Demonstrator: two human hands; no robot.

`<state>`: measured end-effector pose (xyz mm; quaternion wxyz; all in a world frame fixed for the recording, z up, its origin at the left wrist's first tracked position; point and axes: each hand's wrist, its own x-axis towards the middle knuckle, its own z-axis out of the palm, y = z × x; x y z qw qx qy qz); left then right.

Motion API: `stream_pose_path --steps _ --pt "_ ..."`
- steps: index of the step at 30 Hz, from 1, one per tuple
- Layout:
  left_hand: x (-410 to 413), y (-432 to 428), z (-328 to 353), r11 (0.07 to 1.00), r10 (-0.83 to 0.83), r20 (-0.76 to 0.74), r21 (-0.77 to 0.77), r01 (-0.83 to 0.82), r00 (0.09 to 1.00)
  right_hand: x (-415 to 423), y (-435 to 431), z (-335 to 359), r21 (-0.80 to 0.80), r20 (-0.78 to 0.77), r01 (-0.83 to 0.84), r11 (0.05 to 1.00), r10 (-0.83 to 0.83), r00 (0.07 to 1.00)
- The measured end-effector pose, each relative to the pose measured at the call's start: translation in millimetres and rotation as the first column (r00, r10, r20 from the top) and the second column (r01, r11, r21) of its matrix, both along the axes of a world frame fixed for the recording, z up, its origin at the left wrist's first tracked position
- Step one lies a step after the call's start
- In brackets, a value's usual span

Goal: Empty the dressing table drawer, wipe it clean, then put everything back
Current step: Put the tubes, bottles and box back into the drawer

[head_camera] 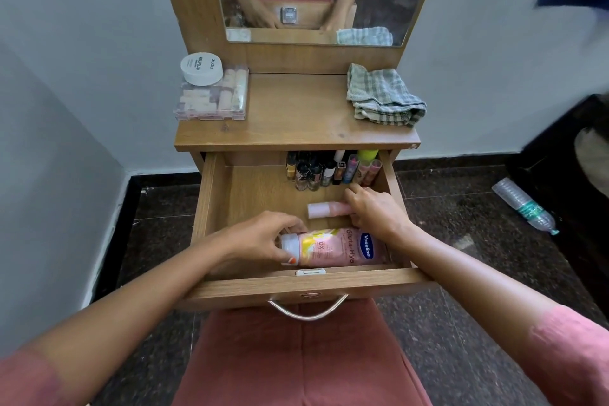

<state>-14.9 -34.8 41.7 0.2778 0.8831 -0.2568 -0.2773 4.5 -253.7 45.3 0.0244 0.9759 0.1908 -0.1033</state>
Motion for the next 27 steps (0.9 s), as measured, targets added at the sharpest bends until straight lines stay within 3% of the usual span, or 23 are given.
stream_pose_path --steps 7,14,20,27 --pt "12 0 2 1.0 0.015 -0.152 -0.021 -0.019 0.988 2 -4 -5 -0.062 -0.013 0.043 0.997 -0.044 0.999" --pt "29 -31 -6 0.957 0.29 0.04 -0.005 -0.29 0.956 8 -12 -7 -0.014 -0.092 0.027 1.0 -0.028 0.995" --pt "35 -56 -11 0.932 0.363 0.014 -0.015 -0.362 0.932 20 -15 3 -0.012 -0.218 -0.013 1.0 0.01 0.976" --pt "35 -54 -12 0.906 0.418 -0.05 -0.045 -0.421 0.907 26 -11 12 -0.015 -0.243 -0.005 1.0 0.001 0.97"
